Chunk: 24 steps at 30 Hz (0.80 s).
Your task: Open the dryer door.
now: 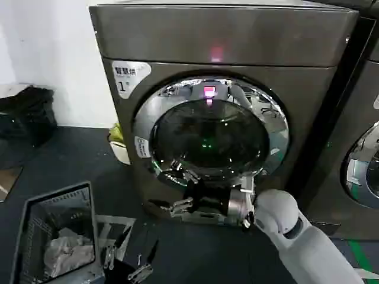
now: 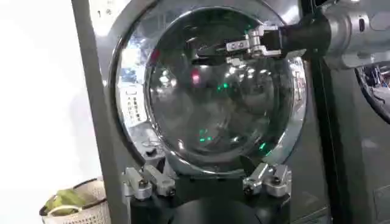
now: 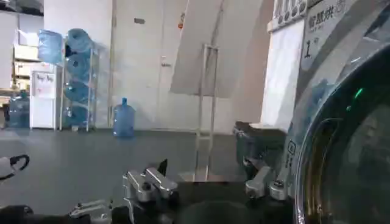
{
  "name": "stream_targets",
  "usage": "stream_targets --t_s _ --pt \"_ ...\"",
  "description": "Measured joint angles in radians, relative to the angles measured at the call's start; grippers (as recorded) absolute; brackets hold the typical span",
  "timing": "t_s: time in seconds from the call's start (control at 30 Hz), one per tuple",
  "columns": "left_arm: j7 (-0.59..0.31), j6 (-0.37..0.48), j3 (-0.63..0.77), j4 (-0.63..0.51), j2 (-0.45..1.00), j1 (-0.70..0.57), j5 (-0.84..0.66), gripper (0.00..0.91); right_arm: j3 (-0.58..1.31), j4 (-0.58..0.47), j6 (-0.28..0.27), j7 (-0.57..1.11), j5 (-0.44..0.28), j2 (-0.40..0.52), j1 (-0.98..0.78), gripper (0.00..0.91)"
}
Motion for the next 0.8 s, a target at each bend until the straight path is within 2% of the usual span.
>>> stream_targets --t_s 0.1,0.37,0.57,0.8 --pt "0.010 0.001 0.003 -0.003 0.001 -0.001 -0.014 0.907 0.005 -0.028 0.027 -0.010 -0.041 0.007 0.011 0.907" --pt "0.005 0.002 0.006 -0.013 -0.001 -0.003 -0.015 0.907 -0.006 -0.161 0.078 0.019 -0.062 0.050 0.056 0.907" --pt "0.000 0.061 -0.002 -0.024 0.000 -0.010 -0.015 0.907 -0.050 -0.255 0.090 0.048 -0.083 0.095 0.109 0.907" --pt "-0.007 0.047 -0.010 -0.024 -0.007 -0.018 -0.022 0.907 -0.110 -0.349 0.121 0.061 -0.102 0.157 0.168 0.907"
